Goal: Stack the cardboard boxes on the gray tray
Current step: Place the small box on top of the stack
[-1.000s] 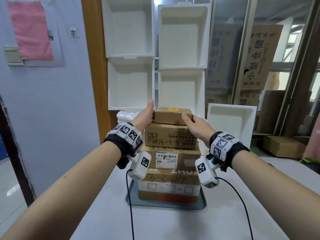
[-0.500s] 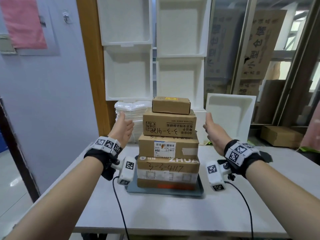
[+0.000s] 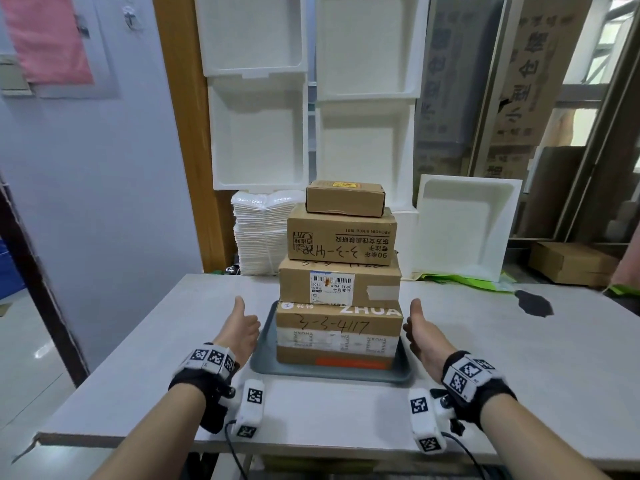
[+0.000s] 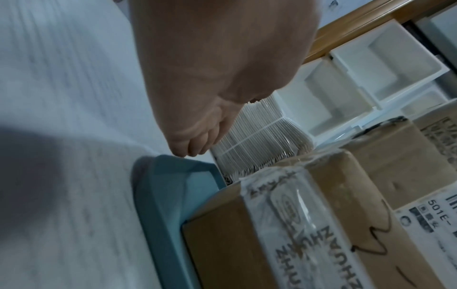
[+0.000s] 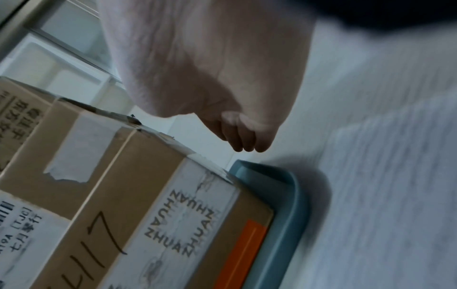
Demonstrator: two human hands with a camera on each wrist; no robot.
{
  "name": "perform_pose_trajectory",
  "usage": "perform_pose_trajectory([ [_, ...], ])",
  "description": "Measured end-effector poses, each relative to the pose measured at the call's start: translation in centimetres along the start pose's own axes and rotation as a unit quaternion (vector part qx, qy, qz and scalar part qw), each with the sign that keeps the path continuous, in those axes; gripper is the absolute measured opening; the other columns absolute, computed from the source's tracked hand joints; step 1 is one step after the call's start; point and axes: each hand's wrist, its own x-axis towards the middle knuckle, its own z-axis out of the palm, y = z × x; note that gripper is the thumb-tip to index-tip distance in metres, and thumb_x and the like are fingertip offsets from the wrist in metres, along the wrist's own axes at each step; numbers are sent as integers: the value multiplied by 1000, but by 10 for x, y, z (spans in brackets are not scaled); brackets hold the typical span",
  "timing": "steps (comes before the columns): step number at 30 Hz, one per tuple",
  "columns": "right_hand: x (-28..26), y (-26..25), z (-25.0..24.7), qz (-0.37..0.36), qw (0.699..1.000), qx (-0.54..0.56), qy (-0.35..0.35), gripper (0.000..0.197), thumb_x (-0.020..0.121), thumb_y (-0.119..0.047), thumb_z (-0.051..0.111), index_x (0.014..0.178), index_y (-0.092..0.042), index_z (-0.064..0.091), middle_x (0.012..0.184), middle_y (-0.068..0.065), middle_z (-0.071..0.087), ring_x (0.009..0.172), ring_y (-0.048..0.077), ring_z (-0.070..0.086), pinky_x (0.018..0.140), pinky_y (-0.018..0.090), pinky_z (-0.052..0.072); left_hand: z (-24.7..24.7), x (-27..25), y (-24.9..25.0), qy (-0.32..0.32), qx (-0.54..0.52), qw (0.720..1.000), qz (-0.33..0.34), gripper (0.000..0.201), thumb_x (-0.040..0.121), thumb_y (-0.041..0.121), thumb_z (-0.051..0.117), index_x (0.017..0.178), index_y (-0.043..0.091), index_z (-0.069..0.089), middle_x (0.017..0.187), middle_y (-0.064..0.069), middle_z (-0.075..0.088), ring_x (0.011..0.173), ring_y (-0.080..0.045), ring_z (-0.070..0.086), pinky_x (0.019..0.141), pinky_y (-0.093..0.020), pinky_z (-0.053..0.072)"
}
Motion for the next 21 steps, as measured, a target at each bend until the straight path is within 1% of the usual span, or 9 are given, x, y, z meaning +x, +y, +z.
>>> perform_pose_trajectory([
  [2, 3, 5, 1, 10, 1000, 25, -3, 88, 94, -69, 21, 152, -4, 29, 159, 10, 33, 147, 25, 31, 121, 40, 23, 1, 0, -4, 1, -2, 1000, -6, 90, 92, 70, 11, 153, 3, 8, 162, -12, 8, 149, -24, 9, 121, -38, 7],
  [3, 4, 7, 1, 15, 999, 39, -4, 87, 94, -68, 22, 150, -2, 31, 158, 12, 34, 146, 26, 32, 120, 40, 25, 2, 1, -5, 3, -1, 1000, -6, 91, 92, 70, 11, 153, 3, 8, 162, -12, 8, 149, -24, 10, 121, -38, 7],
  [5, 5, 11, 2, 29, 998, 57, -14, 86, 94, -68, 22, 143, -1, 43, 151, 15, 44, 141, 28, 40, 119, 40, 28, 3, 2, -5, 3, 3, 1000, -8, 91, 92, 70, 12, 153, 2, 8, 161, -12, 9, 149, -24, 11, 121, -38, 7],
  [7, 6, 13, 4, 36, 998, 48, -27, 88, 90, -74, 20, 135, -6, 53, 146, 16, 52, 138, 30, 44, 119, 44, 28, 4, 3, -5, 1, 6, 1000, -13, 91, 92, 70, 12, 153, 3, 8, 161, -12, 10, 149, -24, 12, 121, -38, 7],
  [8, 5, 14, 5, 35, 998, 40, -27, 88, 90, -75, 19, 133, -8, 56, 145, 15, 53, 138, 29, 44, 118, 43, 27, 5, 4, -6, 0, 7, 1000, -15, 91, 91, 71, 13, 153, 3, 9, 161, -12, 10, 149, -24, 12, 121, -38, 8],
  [10, 6, 14, 4, 33, 999, 30, -19, 85, 91, -73, 18, 132, -9, 58, 144, 14, 54, 138, 29, 44, 118, 43, 27, 8, 4, -7, -3, 7, 1000, -18, 91, 91, 71, 14, 153, 4, 9, 161, -10, 11, 149, -24, 13, 120, -39, 8],
  [13, 7, 14, -3, 23, 999, 27, -16, 84, 91, -73, 19, 128, -9, 60, 142, 15, 55, 137, 30, 45, 118, 45, 27, 16, 2, -8, -11, 7, 1000, -20, 89, 92, 69, 14, 153, 4, 9, 161, -10, 13, 149, -23, 14, 119, -38, 10],
  [17, 8, 13, -19, 20, 999, 29, -5, 81, 93, -70, 19, 125, -9, 61, 139, 16, 58, 135, 31, 46, 116, 43, 28, 33, -2, -12, -30, 6, 999, -26, 88, 93, 68, 14, 153, 4, 8, 161, -9, 13, 148, -24, 15, 118, -38, 12],
  [21, 8, 13, -35, 30, 999, 31, -1, 77, 92, -73, 21, 107, -12, 65, 134, 16, 62, 131, 32, 49, 116, 44, 30, 46, 3, -19, -47, 7, 998, -33, 90, 91, 71, 15, 154, 6, 8, 161, -8, 13, 148, -23, 16, 120, -40, 12],
])
